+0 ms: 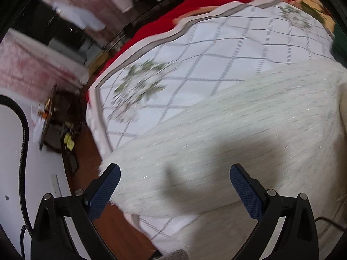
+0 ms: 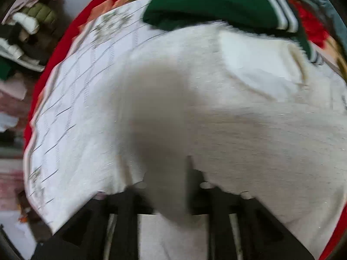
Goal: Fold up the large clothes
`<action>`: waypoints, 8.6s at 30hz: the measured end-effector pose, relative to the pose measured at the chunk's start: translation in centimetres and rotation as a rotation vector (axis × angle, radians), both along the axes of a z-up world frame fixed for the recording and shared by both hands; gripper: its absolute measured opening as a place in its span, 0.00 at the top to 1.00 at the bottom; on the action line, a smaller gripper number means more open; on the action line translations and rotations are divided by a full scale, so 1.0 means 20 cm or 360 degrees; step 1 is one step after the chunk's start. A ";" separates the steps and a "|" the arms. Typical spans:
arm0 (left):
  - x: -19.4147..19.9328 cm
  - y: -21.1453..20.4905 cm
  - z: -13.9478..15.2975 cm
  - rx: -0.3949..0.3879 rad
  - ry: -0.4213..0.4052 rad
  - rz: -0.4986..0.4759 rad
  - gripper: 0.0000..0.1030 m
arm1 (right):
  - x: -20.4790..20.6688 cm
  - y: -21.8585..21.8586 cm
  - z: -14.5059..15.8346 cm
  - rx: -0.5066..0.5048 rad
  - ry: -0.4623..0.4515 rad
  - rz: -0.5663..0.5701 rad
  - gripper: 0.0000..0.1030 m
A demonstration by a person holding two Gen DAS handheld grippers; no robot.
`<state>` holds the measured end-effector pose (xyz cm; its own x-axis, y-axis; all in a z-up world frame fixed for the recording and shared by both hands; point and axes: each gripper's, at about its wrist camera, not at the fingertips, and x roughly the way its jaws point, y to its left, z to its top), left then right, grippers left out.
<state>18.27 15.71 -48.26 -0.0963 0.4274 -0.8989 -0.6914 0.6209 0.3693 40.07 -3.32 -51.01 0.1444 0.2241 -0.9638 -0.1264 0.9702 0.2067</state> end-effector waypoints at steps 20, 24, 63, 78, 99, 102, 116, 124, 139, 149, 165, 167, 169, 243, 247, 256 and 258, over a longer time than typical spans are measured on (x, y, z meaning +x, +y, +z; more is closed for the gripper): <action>-0.83 0.41 -0.48 -0.0880 -0.0627 0.1064 0.29 | -0.41 -0.35 0.24 0.0118 0.0054 0.0014 0.44; -0.73 0.50 -0.32 -0.0639 -0.0751 0.1014 0.86 | -0.43 -0.28 0.20 0.0150 0.0068 0.0018 0.44; 0.04 0.86 0.08 -0.0109 -0.1050 0.0326 0.96 | -0.26 -0.04 -0.02 -0.0627 -0.0039 -0.0091 0.38; 0.67 -0.12 0.50 0.0018 -0.0879 -0.0813 0.96 | -0.14 -0.55 0.11 -0.0559 -0.0056 -0.0361 0.15; 0.92 -1.52 0.03 -0.0701 -0.0539 -0.1452 0.00 | -0.57 -1.88 0.21 -0.0442 -0.0046 -0.0894 0.16; 0.88 -1.46 0.08 -0.0658 -0.0563 -0.1399 0.00 | -0.58 -1.89 0.25 -0.0285 -0.0063 -0.0916 0.16; 0.61 -0.66 0.06 -0.0257 -0.0388 -0.0770 0.00 | -0.08 -1.57 0.02 0.0581 0.0086 -0.0780 0.29; 0.57 -0.49 0.03 -0.0118 -0.0337 -0.0723 0.00 | 0.02 -1.47 0.09 0.0297 -0.0092 -0.0641 0.92; 0.57 -0.39 -0.37 -0.0065 0.0005 -0.0802 0.00 | -0.40 -1.88 0.11 -0.0075 0.0093 -0.0643 0.49; 0.78 -0.36 -0.48 0.0007 0.0074 -0.0874 0.00 | -0.49 -1.89 -0.27 0.0227 0.0374 -0.0846 0.84; 0.83 -0.33 -0.29 -0.0027 0.0026 -0.0984 0.00 | -0.61 -1.89 -0.17 0.0128 0.0490 -0.0986 0.82; 0.78 -0.36 -0.19 -0.0037 -0.0018 -0.0977 0.00 | -0.57 -1.86 -0.04 0.0055 0.0380 -0.0930 0.80; 0.76 -0.39 -0.12 -0.0057 -0.0065 -0.0958 0.00 | -0.52 -1.85 0.09 0.0043 0.0258 -0.0931 0.73; 0.89 -0.69 0.07 -0.0057 -0.0255 -0.1087 0.00 | -0.16 -1.49 0.24 0.0051 -0.0132 -0.0697 0.56; 0.69 -0.84 0.19 0.0014 -0.0240 -0.1051 0.00 | -0.34 -1.67 0.40 0.0159 -0.0147 -0.0617 0.45; 0.18 -1.55 0.13 0.0341 0.0161 -0.1063 0.00 | -0.75 -2.19 0.43 0.0200 0.0069 -0.0441 0.42; 0.10 -1.76 0.07 0.0421 0.0263 -0.1124 0.00 | -0.84 -2.30 0.42 0.0157 0.0088 -0.0399 0.42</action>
